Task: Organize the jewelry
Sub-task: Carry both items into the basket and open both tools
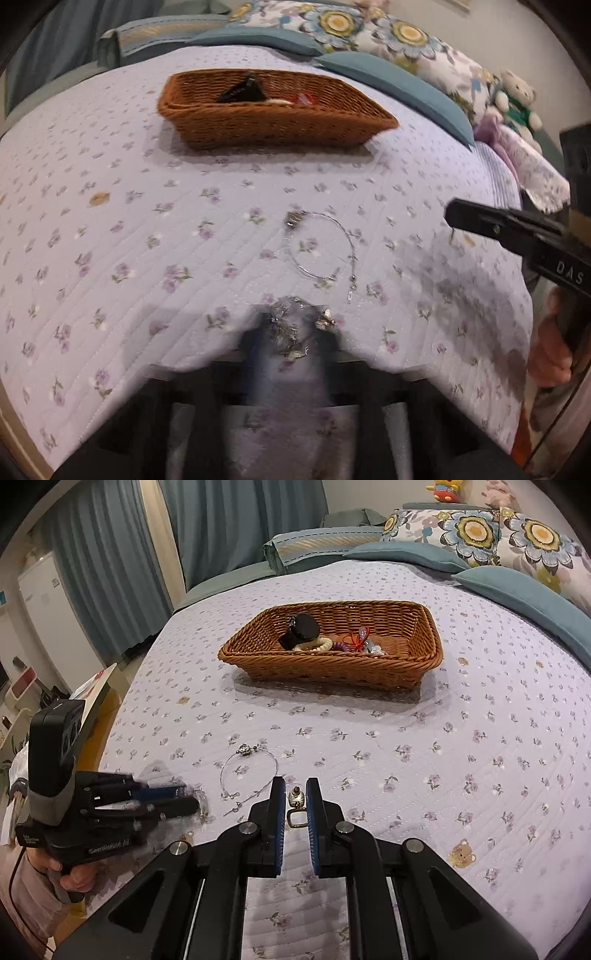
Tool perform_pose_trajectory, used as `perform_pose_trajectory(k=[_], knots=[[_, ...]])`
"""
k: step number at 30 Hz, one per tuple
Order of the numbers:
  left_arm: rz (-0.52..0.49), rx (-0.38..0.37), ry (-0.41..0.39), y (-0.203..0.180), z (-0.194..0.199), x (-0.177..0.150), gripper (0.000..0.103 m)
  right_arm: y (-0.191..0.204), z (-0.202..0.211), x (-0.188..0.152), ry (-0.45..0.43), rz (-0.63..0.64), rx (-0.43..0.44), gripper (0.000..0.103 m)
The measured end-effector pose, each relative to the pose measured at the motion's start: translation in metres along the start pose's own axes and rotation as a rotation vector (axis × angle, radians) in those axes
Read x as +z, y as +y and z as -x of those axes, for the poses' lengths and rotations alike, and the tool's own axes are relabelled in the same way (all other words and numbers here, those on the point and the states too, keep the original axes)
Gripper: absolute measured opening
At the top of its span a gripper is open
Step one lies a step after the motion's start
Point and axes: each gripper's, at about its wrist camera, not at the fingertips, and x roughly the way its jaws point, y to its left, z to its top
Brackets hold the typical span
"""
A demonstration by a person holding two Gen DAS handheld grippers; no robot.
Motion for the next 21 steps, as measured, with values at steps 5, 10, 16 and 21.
perform_pose_trajectory(k=[5,10,16,21], knots=[[0.014,-0.026,-0.056,0.0,0.013,0.001,0.009,0.003,0.003,0.002,-0.006,0.012,0.005,0.014],[0.02,-0.065,-0.146,-0.002,0.042,0.021,0.009,-0.001,0.02,0.018,-0.05,-0.014,0.073,0.014],[0.0,-0.096,-0.266,-0.003,0.077,0.072,0.009,-0.017,0.041,0.062,-0.126,-0.039,0.128,0.014],[0.014,-0.103,-0.314,0.01,0.082,0.121,0.009,-0.025,0.041,0.1,-0.163,-0.02,0.111,0.014]])
